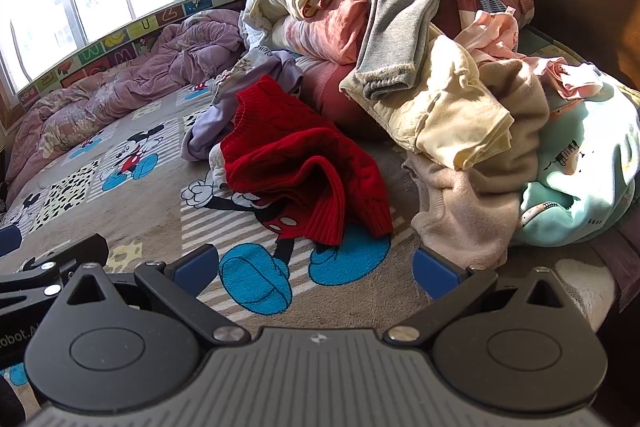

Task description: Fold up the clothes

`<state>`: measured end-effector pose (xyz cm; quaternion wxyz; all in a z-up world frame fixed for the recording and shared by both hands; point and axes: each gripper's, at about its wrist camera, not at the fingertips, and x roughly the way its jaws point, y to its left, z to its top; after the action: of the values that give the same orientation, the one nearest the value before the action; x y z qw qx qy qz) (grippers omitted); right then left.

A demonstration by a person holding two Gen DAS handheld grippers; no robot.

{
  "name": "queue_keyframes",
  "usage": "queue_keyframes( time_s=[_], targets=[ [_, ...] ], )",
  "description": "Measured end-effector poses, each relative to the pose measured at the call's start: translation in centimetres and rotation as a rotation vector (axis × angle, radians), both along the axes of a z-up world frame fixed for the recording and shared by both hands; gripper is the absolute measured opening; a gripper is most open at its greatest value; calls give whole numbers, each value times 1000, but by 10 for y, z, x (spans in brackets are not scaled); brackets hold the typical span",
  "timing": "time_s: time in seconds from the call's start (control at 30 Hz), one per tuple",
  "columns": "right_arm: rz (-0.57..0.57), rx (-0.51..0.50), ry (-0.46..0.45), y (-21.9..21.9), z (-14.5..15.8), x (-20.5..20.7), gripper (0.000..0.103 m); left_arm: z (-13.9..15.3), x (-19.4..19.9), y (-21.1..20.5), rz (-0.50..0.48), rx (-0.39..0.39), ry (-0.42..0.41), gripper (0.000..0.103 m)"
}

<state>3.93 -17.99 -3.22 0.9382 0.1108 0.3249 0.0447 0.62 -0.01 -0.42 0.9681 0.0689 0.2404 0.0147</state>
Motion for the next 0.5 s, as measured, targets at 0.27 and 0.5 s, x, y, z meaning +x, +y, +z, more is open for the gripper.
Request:
queue_keyframes(
  time_s=[0.27, 0.5],
  targets=[
    [-12, 5, -8, -3, -2, 3, 103, -2, 8, -3, -36, -1, 6, 103],
    [9, 83, -60, -13, -13, 18, 103, -11, 28, -2, -68, -30, -9, 103]
  ],
)
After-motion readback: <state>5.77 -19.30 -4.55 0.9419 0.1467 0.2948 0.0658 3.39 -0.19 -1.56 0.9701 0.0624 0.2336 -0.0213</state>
